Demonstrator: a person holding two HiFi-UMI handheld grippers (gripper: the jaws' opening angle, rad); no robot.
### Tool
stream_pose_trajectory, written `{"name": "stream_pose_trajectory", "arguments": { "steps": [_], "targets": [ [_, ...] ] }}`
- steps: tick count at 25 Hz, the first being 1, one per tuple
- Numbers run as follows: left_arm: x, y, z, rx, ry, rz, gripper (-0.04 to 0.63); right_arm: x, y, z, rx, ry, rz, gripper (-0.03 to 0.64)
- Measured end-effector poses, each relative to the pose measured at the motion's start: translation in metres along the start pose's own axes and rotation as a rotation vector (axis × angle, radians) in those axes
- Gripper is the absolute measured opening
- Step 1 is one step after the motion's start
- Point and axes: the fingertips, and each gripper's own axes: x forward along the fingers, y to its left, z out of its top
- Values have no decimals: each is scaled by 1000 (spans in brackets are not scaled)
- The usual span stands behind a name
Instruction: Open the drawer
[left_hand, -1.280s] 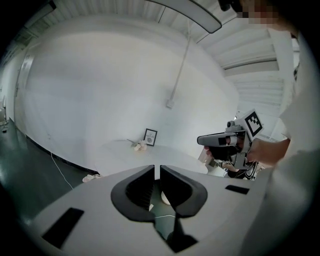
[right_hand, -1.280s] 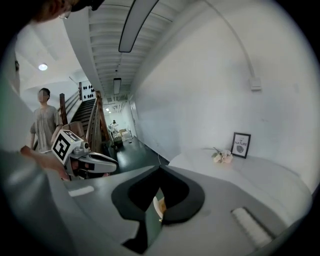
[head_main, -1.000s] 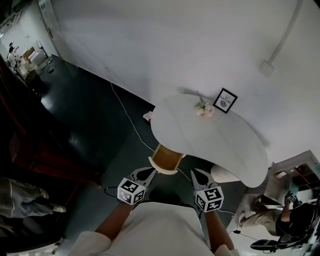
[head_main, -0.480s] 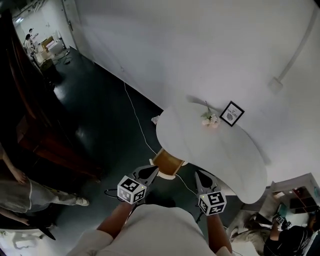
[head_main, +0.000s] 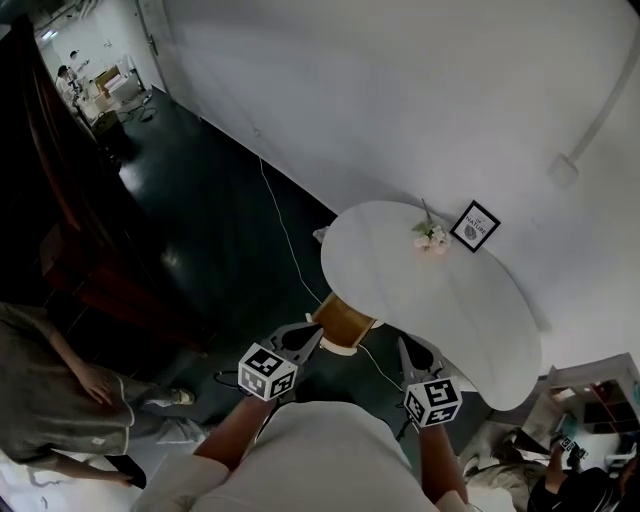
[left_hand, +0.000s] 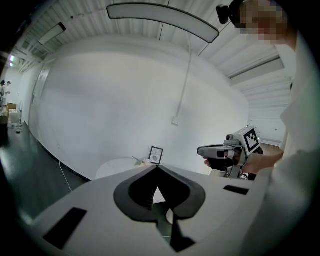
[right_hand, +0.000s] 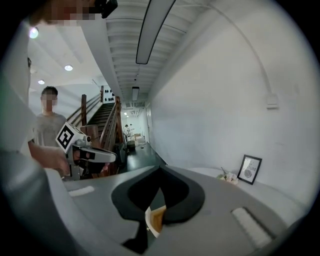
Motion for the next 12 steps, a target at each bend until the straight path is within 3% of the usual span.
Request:
{"name": "stream_pose_trajectory", "arguments": {
  "steps": [12],
  "targets": [
    [3,5,-1,-20,-6,12,6,0,-3,-1,-3,-2,5,9]
  ]
}}
